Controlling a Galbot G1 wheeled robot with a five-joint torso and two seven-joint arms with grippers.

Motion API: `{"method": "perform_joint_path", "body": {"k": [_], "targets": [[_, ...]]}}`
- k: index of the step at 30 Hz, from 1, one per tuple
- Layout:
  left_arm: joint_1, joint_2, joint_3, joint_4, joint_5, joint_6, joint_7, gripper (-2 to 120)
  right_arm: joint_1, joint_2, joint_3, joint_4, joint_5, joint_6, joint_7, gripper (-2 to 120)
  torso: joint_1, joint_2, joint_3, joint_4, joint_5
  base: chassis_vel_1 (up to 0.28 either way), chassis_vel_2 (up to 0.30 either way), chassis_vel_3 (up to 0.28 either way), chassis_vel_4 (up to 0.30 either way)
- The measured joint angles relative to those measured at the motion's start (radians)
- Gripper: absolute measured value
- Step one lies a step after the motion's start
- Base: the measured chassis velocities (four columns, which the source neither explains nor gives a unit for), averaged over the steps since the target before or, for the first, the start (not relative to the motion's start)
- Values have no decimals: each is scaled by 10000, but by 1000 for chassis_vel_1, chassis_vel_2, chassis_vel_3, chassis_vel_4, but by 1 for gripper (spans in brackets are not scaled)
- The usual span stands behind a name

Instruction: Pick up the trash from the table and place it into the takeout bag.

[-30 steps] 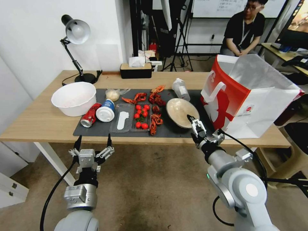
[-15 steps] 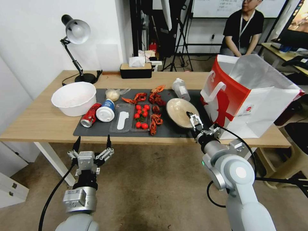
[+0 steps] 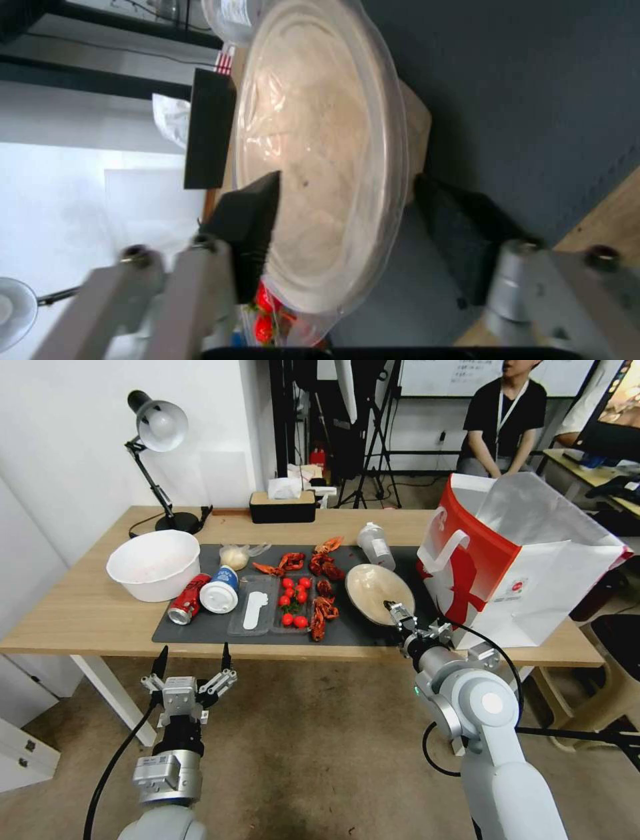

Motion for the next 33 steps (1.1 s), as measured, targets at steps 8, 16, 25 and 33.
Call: {"method": "perform_joint_path", "body": {"k": [8,16,25,33], "targets": [[41,7,61,-23,-54,-31,-27,100,-54,-35,42,30,-192,98,-315,21,0,1,0,0,0,0,0,0,0],[74,26,36,-50,-62,-80,-73,100,-267,-322,-284,156,-2988,43,-1999,0,0,1,0,1,0,0,0,0,0],[118,-3,85,-26,-62,-260,-193,100,-541,-1819,-563,-18,-11518,1487,-6770,0,0,1,-1,1,1,0,0,0,0],[274,-68,85,-152,-128,-228,-210,100,-447,-2188,-295,650,-13256,2560,-6910,0,-3,1,-1,1,0,0,0,0,0]]}}
